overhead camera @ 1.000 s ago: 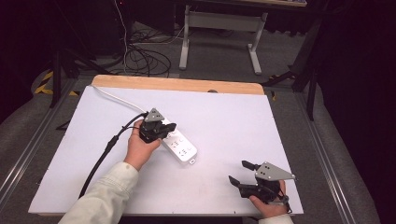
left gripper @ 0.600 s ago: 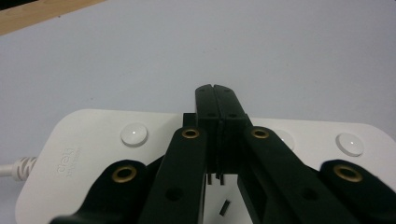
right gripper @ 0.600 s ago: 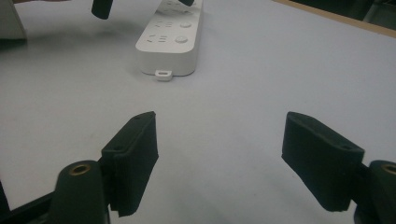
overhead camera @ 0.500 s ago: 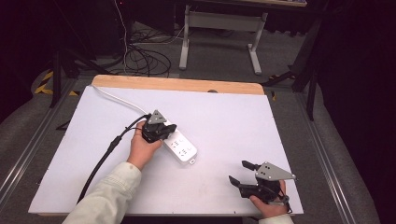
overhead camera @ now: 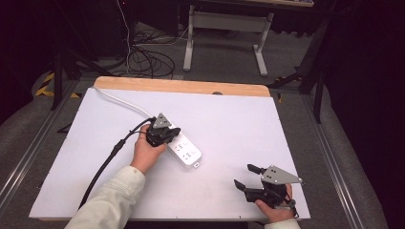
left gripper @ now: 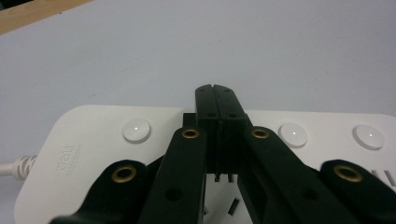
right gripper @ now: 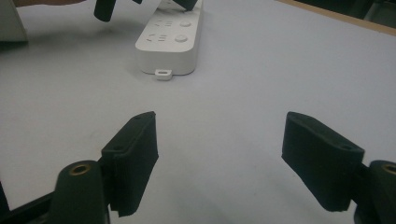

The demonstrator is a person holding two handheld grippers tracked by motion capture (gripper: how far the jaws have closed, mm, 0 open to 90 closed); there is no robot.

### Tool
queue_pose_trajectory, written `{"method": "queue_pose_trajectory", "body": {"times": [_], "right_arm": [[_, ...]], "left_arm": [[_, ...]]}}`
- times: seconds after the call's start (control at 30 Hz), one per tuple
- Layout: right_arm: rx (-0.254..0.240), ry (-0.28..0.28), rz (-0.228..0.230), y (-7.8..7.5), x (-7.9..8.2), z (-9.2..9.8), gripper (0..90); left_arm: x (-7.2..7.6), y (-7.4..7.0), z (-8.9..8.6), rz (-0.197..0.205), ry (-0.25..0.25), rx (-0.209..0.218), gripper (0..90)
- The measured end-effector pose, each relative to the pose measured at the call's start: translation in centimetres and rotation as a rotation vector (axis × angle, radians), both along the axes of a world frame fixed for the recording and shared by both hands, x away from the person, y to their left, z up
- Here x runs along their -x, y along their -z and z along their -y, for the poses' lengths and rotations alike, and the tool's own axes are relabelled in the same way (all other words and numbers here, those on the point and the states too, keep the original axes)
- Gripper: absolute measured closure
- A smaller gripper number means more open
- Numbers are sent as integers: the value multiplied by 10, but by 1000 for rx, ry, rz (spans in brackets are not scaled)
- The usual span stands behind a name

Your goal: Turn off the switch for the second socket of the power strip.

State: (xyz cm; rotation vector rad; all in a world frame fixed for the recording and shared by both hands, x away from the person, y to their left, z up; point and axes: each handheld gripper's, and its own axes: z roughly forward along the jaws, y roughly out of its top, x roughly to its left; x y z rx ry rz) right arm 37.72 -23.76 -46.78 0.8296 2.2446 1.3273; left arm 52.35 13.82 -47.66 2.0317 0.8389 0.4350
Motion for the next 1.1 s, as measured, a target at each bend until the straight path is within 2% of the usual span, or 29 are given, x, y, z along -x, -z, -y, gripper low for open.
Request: {"method": "queue_pose_trajectory", "body": {"times": [0.23, 0.33, 0.67, 0.8, 0.83, 0.87, 1.1], "right_arm": [[-2, -1, -2, 0, 0, 0, 273], [-1, -2, -2, 0, 0, 0, 273], [-12, -4, -6, 0, 0, 1, 273], [-11, -4, -8, 0, 0, 0, 273], [-10, -4, -8, 0, 0, 0, 273], [-10, -4, -8, 0, 0, 0, 273], [-8, -3, -9, 0, -1, 0, 273]], "left_arm": [[0, 1, 0, 4, 0, -8, 899], [-1, 1, 0, -12, 4, 7, 899], [0, 1, 2, -34, -18, 10, 899], [0, 1, 2, -20, -27, -9, 899], [1, 1, 3, -25, -24, -2, 899], [1, 1, 3, -11, -31, -13, 899], [1, 1, 4, -25, -33, -10, 899]]}}
